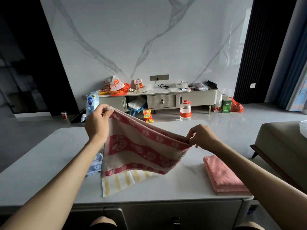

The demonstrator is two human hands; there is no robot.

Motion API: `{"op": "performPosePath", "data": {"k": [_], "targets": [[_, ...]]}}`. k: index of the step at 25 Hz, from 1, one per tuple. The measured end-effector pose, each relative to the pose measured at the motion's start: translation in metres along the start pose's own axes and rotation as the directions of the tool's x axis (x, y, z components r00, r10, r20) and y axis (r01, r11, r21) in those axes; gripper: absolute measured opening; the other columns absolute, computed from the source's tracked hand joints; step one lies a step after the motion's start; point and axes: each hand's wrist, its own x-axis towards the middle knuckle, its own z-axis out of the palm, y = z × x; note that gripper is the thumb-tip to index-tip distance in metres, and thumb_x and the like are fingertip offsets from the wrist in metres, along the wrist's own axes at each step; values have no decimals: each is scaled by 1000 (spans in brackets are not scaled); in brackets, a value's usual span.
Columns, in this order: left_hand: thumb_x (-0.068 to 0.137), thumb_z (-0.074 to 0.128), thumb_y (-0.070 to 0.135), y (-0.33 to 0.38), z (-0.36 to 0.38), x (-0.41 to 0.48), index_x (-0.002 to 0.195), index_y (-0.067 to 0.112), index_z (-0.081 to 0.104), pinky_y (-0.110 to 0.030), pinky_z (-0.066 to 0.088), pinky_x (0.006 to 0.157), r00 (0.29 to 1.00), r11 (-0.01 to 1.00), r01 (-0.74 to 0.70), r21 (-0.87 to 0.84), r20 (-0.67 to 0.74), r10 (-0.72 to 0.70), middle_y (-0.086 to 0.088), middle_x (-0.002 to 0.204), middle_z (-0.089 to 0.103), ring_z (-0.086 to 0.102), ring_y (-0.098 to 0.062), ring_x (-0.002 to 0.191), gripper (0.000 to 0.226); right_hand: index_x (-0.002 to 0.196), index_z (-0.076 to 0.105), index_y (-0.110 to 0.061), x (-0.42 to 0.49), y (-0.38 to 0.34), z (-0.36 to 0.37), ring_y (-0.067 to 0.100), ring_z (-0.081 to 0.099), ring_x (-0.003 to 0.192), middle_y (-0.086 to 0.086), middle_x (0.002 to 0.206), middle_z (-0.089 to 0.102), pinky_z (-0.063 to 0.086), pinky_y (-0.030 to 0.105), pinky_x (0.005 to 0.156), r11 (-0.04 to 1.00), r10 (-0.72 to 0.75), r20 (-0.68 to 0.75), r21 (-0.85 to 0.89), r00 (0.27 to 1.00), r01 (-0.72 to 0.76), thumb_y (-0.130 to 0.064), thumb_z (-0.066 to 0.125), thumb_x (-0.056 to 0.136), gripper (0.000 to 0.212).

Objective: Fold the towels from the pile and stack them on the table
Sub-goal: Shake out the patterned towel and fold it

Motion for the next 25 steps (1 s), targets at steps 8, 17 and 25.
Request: {"op": "performPosePath", "data": {"k": [8, 17, 25], "targets": [[95, 57, 32, -31, -8, 5, 98, 19, 65, -38, 46, 73, 982, 976, 189, 108, -16, -189, -5, 104, 71, 62, -32, 94, 15, 74, 68, -11, -19, -38, -10, 14, 55, 69, 2, 76, 66, 50, 36, 69, 840, -446, 175, -258, 878, 478, -11, 51, 83, 20], [90, 58, 38, -35, -7, -3, 86, 33, 58, -49, 58, 71, 973, 984, 170, -49, 164, -160, 8, 86, 68, 67, -28, 79, 6, 74, 67, -14, -9, -10, -9, 8, 53, 53, -3, 62, 67, 43, 25, 53, 926, 38, -307, 369, 951, 82, -22, 83, 72, 18], [100, 50, 20, -14, 5, -5, 87, 17, 48, -42, 58, 58, 959, 967, 123, -223, 279, -57, -4, 69, 55, 63, -25, 57, 13, 81, 64, -9, 1, 1, -13, 32, 73, 84, 22, 95, 71, 61, 45, 76, 643, 228, -238, 765, 944, 37, -5, 65, 89, 10]]}}
